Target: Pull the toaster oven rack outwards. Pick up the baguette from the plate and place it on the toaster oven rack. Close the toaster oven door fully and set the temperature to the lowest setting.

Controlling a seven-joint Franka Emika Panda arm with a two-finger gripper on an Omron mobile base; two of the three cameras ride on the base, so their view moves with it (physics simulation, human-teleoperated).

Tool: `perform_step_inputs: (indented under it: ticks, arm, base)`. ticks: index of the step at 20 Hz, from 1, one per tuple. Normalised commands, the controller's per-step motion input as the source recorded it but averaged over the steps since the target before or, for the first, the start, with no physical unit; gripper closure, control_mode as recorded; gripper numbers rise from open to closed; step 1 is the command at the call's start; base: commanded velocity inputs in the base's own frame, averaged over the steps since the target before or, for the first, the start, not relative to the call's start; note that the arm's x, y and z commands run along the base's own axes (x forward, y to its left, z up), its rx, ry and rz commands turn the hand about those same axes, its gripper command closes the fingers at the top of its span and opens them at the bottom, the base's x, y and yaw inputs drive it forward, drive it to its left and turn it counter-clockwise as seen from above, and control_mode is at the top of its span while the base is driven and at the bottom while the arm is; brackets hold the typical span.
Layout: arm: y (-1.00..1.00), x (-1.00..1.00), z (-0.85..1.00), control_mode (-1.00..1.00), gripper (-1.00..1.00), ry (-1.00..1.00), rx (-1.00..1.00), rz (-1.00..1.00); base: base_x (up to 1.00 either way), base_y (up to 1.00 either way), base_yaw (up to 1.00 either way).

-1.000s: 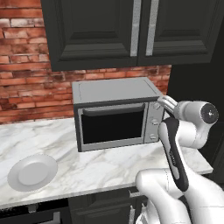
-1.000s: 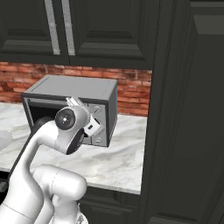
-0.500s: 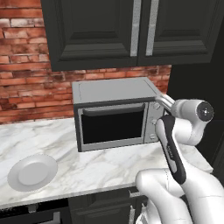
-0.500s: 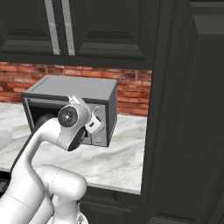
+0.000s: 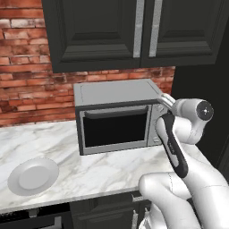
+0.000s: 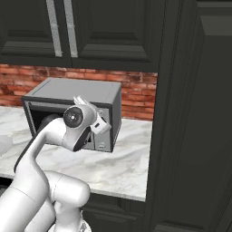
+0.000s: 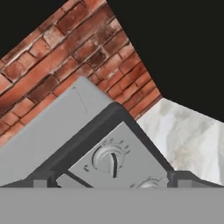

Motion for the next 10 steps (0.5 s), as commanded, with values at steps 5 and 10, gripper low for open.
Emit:
perform_step_inputs:
  ticks: [5, 10]
  arm:
    - [0.0, 0.05, -0.04, -1.0, -1.0, -0.1, 0.0, 0.0]
    - [0.0, 0.1, -0.25, -1.0, -1.0, -0.04, 0.0, 0.02]
  base:
    - [0.0, 0.0, 0.0]
    - [0.0, 0.0, 0.0]
